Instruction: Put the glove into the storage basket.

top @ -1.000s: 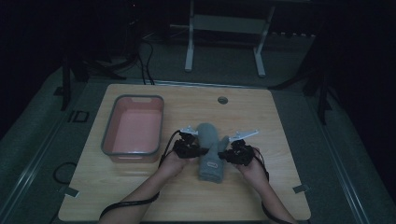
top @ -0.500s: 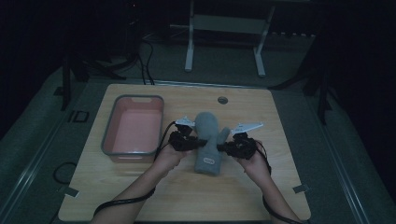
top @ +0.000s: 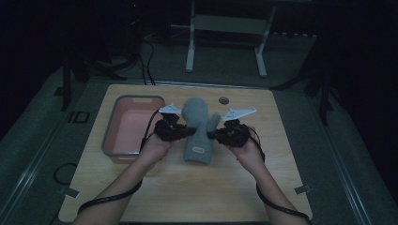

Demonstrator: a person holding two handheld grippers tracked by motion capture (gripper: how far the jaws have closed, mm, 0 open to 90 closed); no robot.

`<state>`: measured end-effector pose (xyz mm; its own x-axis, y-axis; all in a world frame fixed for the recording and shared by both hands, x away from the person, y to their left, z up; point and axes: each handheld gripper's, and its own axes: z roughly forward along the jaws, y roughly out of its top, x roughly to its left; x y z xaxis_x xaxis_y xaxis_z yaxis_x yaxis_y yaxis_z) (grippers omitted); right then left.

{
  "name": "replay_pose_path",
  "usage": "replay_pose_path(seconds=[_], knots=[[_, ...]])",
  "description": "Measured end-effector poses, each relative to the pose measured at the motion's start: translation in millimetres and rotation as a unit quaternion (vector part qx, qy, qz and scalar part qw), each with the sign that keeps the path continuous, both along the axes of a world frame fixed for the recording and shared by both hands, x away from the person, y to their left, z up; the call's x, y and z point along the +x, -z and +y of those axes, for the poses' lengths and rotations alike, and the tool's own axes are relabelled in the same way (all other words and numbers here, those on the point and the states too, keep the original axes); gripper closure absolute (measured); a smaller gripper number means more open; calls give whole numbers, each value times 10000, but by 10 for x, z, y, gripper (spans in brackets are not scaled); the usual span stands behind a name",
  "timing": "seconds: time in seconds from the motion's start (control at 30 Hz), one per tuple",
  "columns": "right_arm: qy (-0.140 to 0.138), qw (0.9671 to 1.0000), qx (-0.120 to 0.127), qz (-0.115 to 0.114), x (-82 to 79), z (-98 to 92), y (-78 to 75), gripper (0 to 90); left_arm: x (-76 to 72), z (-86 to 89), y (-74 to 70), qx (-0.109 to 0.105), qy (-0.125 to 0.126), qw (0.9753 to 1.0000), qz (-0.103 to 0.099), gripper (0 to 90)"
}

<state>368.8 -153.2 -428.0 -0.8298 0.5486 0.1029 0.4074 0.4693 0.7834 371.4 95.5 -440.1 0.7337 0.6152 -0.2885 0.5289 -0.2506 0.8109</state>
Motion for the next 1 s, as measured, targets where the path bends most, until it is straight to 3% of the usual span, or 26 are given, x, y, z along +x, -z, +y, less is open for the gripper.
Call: replay_pose_path(seconds=[0.4, 0.57, 0.83, 1.0], knots=[[-347, 9991, 118, -195, 111, 510, -262, 829, -53, 536, -294, 81, -363, 9991, -204, 811], [-520, 9982, 139, -266, 165, 804, -372, 829, -80, 783, -411, 161, -529, 9981, -268, 810], [-748, 9965, 243, -289, 268, 1288, -484, 828, -98, 1237, -577, 349, -878, 9951, -301, 810], [-816, 9959, 252, -309, 340, 1564, -512, 828, -69, 1504, -582, 314, -1094, 9931, -270, 810]])
